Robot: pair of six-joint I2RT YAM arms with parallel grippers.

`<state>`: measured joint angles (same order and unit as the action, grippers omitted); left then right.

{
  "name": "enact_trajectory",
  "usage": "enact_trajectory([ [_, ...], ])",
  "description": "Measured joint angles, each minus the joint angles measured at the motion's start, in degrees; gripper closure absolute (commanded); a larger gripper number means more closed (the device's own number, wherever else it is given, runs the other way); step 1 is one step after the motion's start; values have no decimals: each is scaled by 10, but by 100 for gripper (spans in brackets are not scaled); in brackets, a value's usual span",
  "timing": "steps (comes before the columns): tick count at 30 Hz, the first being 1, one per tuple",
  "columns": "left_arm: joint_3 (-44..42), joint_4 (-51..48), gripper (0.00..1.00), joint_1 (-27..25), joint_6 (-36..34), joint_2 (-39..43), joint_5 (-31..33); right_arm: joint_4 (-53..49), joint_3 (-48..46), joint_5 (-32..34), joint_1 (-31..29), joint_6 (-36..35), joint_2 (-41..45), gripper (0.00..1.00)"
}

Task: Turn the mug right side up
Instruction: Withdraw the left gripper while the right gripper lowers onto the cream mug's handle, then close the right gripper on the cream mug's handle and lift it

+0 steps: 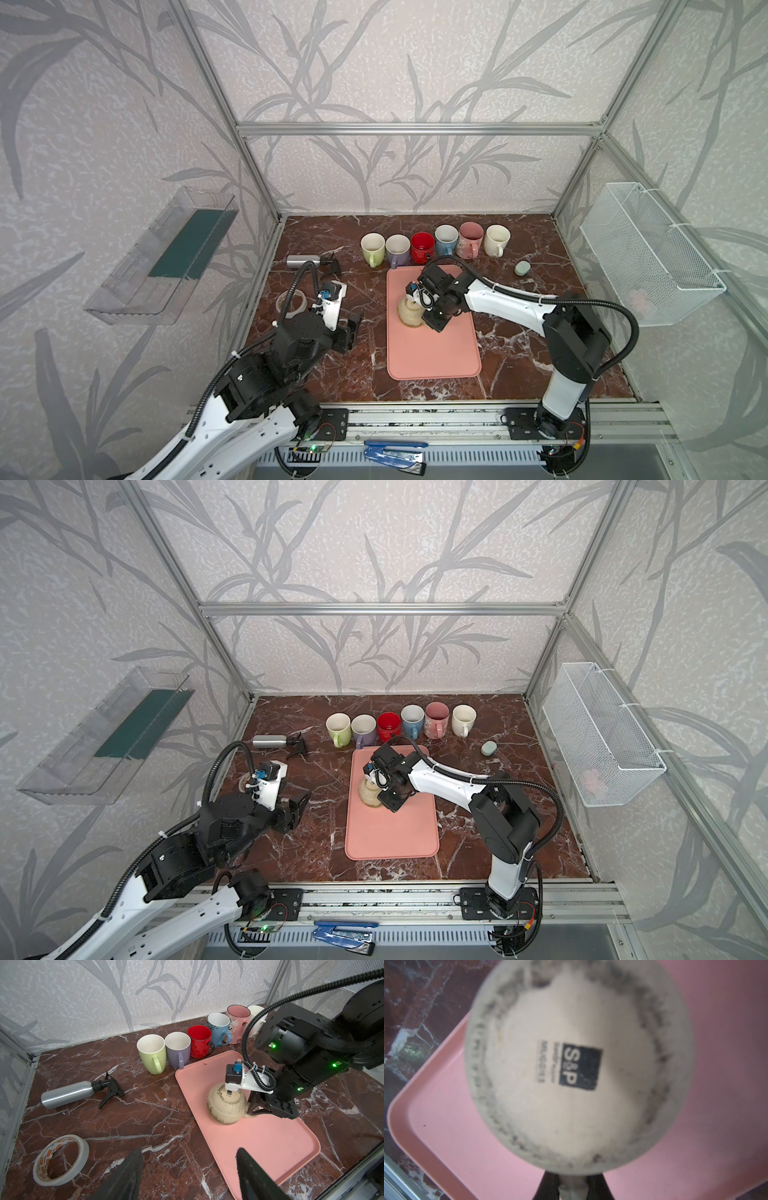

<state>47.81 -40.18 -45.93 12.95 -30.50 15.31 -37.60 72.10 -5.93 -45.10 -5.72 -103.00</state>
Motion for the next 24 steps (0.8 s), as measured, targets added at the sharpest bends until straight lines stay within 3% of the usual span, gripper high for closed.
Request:
enact_trajectory([
  [12, -3, 1, 30, 0, -3, 6, 1, 22, -13, -4, 0, 42, 8, 100],
  [24, -3, 7, 30, 0, -3, -16, -12, 64, -81, -63, 14, 113, 105, 100],
])
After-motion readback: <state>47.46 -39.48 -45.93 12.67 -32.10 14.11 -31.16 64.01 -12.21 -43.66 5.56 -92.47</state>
